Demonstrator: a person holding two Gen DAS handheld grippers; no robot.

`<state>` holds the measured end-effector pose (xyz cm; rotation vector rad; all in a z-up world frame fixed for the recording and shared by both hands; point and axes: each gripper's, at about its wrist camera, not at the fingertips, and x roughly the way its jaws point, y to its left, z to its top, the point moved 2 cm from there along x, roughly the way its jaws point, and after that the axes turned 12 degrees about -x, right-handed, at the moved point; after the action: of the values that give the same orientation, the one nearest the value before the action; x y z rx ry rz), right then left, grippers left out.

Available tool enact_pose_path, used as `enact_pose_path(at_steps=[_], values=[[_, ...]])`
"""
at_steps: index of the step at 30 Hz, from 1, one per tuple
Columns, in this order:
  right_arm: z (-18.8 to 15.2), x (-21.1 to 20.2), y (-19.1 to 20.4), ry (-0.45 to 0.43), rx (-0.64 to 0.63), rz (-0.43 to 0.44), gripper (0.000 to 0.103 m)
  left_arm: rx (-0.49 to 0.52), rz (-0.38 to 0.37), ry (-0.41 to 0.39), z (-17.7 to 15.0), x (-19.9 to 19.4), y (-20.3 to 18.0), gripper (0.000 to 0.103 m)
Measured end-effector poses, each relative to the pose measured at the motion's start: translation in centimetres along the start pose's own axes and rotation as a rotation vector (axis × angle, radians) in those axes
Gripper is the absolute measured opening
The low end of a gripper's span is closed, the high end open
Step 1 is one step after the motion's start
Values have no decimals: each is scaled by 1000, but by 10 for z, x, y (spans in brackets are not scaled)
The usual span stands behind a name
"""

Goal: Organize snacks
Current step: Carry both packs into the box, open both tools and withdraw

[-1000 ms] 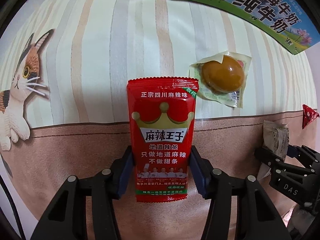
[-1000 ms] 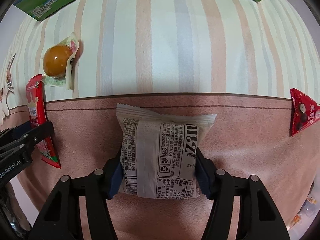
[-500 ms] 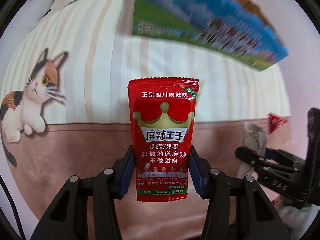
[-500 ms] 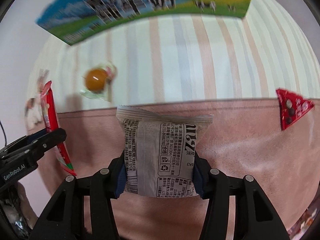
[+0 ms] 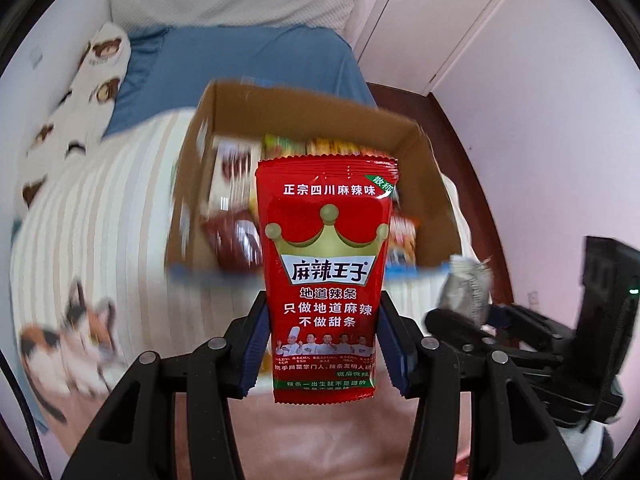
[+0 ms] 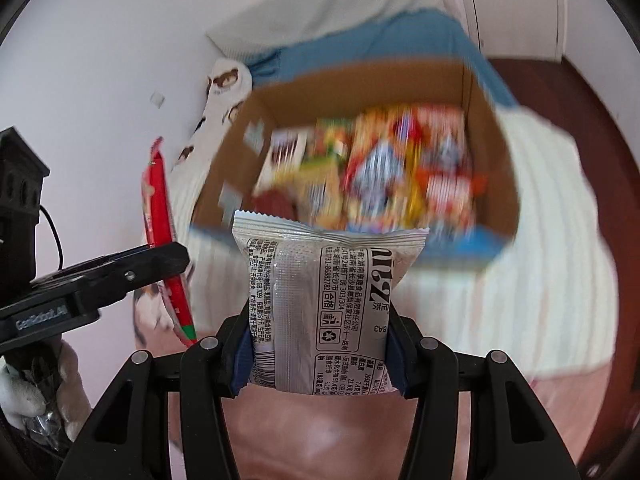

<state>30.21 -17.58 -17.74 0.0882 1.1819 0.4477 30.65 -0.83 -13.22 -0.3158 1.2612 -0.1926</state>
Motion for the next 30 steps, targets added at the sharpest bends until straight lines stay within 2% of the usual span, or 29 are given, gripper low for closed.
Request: enact_pose_path(at_steps=[4, 7, 10, 13, 15, 16, 17, 18, 19, 20, 24, 30], values=[[60, 16, -26, -11, -5, -34, 56, -6, 50, 31, 58, 35, -3, 48], [91, 40, -46, 16, 3, -55, 56, -26, 85, 83, 90, 69, 3, 48], [115, 65, -64, 57, 14, -82, 56, -70, 100, 132, 108, 102, 14, 48], [131, 94, -80, 105, 25, -107, 56, -67, 136, 165, 126, 125, 18, 49], [138, 114, -90, 142, 42, -107, 59, -71, 171, 175, 134, 137, 20, 51], [140, 124, -95, 166, 56, -100, 75, -86, 188, 182, 138, 145, 24, 55], [140, 134, -99, 193, 64, -97, 97, -100, 189, 185, 142, 151, 27, 59], [138, 140, -100, 208, 61, -99, 103, -105, 185, 189, 142, 154, 28, 73], [138, 145, -102, 216, 49, -118, 103, -108, 195, 199, 144, 159, 29, 91], [137, 149, -103, 221, 40, -143, 103, -105, 209, 204, 145, 164, 30, 96], [132, 153, -107, 226, 53, -136, 103, -93, 206, 171, 145, 168, 34, 96], [114, 136, -108, 188, 65, -184, 103, -35, 219, 123, 129, 152, 21, 96]])
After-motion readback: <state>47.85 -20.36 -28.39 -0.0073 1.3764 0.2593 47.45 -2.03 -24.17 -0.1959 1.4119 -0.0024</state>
